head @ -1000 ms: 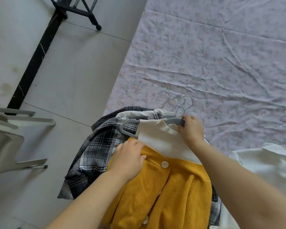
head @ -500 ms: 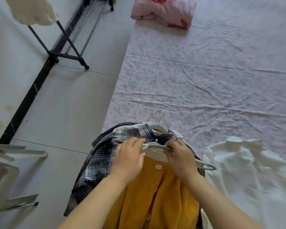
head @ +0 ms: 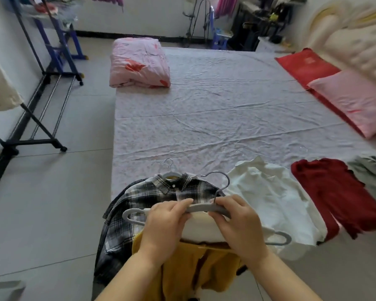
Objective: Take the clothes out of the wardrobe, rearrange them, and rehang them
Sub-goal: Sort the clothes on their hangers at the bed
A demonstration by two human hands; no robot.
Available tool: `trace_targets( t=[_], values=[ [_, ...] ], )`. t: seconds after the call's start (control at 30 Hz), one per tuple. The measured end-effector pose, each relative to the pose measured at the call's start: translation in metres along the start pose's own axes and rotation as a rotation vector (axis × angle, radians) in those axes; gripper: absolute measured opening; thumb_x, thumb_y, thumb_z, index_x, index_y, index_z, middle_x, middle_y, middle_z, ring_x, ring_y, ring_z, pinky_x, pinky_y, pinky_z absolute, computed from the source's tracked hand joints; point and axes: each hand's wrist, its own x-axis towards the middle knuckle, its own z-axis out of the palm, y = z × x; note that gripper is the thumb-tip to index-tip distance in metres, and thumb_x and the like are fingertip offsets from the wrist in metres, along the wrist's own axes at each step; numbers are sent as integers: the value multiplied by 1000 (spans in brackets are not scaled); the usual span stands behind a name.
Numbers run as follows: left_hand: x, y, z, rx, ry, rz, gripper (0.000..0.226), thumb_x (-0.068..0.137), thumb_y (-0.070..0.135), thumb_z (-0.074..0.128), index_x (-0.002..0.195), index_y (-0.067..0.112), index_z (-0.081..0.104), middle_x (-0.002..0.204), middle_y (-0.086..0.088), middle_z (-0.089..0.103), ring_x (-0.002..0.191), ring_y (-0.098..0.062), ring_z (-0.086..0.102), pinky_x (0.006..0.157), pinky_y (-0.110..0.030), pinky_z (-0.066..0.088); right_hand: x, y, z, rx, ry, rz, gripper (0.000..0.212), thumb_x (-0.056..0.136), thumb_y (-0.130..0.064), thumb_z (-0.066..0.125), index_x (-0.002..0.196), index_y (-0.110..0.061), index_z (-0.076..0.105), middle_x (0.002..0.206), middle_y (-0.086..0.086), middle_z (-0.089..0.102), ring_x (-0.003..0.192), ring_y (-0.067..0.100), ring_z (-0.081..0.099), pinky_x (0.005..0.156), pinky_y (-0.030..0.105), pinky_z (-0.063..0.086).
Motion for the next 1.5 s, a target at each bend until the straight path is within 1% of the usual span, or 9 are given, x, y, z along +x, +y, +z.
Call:
trace_targets(
  t=[0.27, 0.57, 0.73, 0.83, 0.9, 1.03, 1.2, 1.37, 1.5],
  values=[
    [-21, 105, 31, -69, -32, 186, 25, 80, 32, 51, 96, 25, 69, 82, 11, 70, 74, -10, 65, 71, -21, 40, -88, 28, -94, -28, 139, 244, 32, 62, -13, 86, 86, -22, 67, 80, -22, 55, 78, -18, 51, 69, -2, 38],
    [-37, 269, 118, -90, -190, 340, 20, 69, 26, 67, 88, 32, 71, 76, 17, 69, 67, -6, 65, 64, -21, 43, -198, 112, -219, -96, 339, 448, 31, 61, -17, 86, 85, -24, 66, 79, -20, 57, 77, -8, 53, 68, -3, 37],
    [-56, 371, 183, -87, -236, 323, 38, 54, 13, 88, 81, 33, 72, 72, 18, 69, 63, -6, 64, 64, -16, 38, -256, 178, -297, -146, 339, 482, 36, 68, -24, 82, 94, -34, 60, 84, -23, 55, 72, -1, 56, 64, 11, 49],
    [-57, 421, 225, -103, -258, 278, 43, 53, 7, 87, 82, 34, 71, 70, 18, 68, 62, -6, 63, 62, -10, 32, -275, 221, -340, -220, 368, 464, 41, 66, -16, 83, 98, -31, 61, 87, -24, 52, 80, -4, 48, 75, -1, 37],
    [-53, 448, 250, -138, -281, 228, 38, 62, 5, 82, 85, 33, 71, 72, 16, 68, 65, -10, 63, 60, -17, 33, -282, 246, -366, -262, 393, 466, 42, 66, -11, 82, 100, -27, 64, 88, -22, 54, 85, -4, 44, 81, -3, 31],
    [-36, 490, 293, -245, -304, 74, 29, 77, 10, 69, 98, 30, 70, 85, 16, 66, 83, -12, 60, 75, -26, 39, -281, 295, -406, -322, 420, 455, 40, 67, -9, 81, 102, -20, 68, 88, -11, 65, 87, 4, 47, 85, 12, 35],
    [7, 528, 355, -320, -323, 18, 30, 79, 11, 67, 99, 33, 69, 79, 24, 59, 84, -6, 59, 79, -27, 45, -257, 373, -441, -347, 440, 458, 35, 71, -14, 79, 104, -20, 69, 85, -7, 65, 82, 5, 48, 78, 15, 38],
    [76, 550, 433, -369, -341, 67, 31, 79, 11, 65, 102, 32, 69, 92, 13, 69, 86, -10, 60, 78, -30, 47, -213, 461, -464, -397, 514, 448, 28, 73, -17, 66, 101, -15, 72, 81, -4, 63, 78, 10, 51, 78, 8, 36],
    [135, 561, 478, -353, -389, 18, 26, 85, 19, 62, 106, 33, 66, 96, 14, 67, 89, -7, 57, 78, -24, 43, -165, 520, -481, -378, 442, 437, 27, 76, -16, 64, 102, -16, 72, 83, -3, 63, 76, 19, 58, 74, 20, 44]
  ],
)
